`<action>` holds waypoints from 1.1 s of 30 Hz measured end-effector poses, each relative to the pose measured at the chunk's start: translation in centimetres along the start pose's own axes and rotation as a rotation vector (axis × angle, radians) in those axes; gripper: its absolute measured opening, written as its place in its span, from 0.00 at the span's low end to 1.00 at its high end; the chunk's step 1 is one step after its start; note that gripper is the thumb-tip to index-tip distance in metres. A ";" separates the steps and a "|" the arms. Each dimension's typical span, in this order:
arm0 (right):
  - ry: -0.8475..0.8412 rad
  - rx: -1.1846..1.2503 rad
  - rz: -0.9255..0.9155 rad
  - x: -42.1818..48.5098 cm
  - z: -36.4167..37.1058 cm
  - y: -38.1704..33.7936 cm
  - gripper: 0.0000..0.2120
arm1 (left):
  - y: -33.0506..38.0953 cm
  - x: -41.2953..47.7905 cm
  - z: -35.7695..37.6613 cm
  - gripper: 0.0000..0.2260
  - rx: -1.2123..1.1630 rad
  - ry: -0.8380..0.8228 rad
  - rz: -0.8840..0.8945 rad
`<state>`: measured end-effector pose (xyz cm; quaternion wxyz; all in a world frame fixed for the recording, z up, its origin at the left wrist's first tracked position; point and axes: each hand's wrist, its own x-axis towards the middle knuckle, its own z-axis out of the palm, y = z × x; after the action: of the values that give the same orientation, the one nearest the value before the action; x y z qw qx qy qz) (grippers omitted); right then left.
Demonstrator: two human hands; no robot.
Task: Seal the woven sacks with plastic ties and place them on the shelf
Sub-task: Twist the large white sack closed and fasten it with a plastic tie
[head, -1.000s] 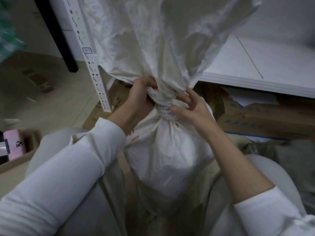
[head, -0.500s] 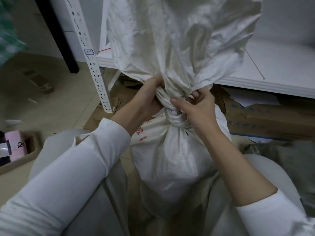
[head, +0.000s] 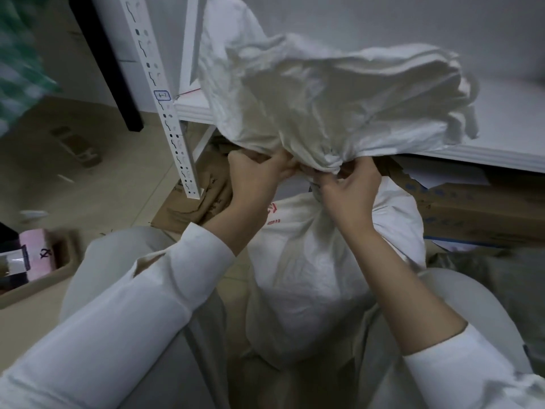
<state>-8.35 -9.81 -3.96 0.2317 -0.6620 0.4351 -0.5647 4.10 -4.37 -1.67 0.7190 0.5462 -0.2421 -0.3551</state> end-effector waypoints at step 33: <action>-0.732 -0.311 -0.381 -1.7 0.1 0.9 0.21 | -3.7 1.3 1.2 0.13 0.196 -0.054 -0.126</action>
<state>-8.51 -8.86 -5.69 0.1599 -0.9138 0.2742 -0.2535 3.10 -6.69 -4.96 0.6315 0.6183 -0.2603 -0.3887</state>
